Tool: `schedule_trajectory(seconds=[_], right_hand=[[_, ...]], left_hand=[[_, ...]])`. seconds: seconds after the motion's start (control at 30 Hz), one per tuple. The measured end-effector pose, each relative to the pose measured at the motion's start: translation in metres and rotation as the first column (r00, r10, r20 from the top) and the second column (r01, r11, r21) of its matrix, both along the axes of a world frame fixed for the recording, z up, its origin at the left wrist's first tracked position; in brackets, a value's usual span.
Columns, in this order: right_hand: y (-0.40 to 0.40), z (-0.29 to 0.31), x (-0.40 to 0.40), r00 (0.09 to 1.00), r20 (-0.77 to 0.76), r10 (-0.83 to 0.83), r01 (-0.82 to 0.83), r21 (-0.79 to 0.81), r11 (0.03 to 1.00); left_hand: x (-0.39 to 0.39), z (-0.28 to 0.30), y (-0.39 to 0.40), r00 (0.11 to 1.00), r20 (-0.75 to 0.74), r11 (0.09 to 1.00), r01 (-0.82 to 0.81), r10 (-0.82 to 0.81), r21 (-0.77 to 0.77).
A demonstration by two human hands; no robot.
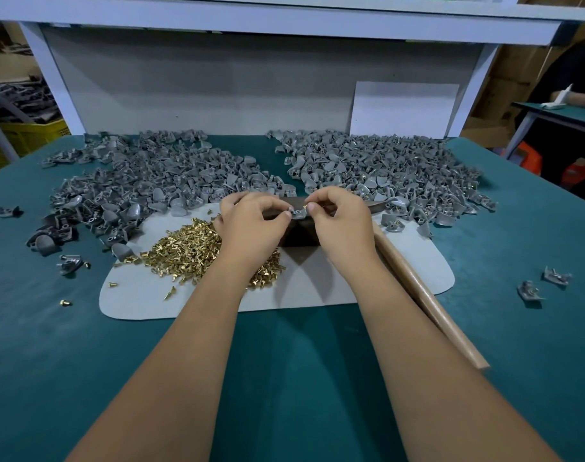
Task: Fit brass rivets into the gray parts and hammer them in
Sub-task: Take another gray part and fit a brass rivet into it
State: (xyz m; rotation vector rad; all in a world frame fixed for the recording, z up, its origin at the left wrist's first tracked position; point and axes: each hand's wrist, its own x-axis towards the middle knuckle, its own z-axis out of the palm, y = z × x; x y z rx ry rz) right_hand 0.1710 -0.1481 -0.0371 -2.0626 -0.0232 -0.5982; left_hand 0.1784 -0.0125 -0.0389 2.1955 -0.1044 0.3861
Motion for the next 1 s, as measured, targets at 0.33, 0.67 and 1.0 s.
schedule_trajectory(seconds=[0.33, 0.67, 1.0], right_hand=[[0.0018, 0.0036, -0.002, 0.999, -0.018, -0.038, 0.035, -0.143, 0.989], [0.0014, 0.0055, -0.0076, 0.995, 0.095, -0.014, 0.06, -0.506, 0.86], [0.005, -0.0005, -0.0021, 0.997, 0.056, -0.051, 0.064, -0.265, 0.962]], left_hand=[[-0.0014, -0.0025, -0.0052, 0.999, 0.022, 0.998, 0.046, -0.046, 0.031], [-0.0014, -0.0028, -0.0043, 0.998, 0.036, 0.998, 0.056, -0.057, 0.04], [-0.0002, -0.0032, -0.0036, 0.998, 0.032, 0.998, 0.053, -0.054, 0.043]])
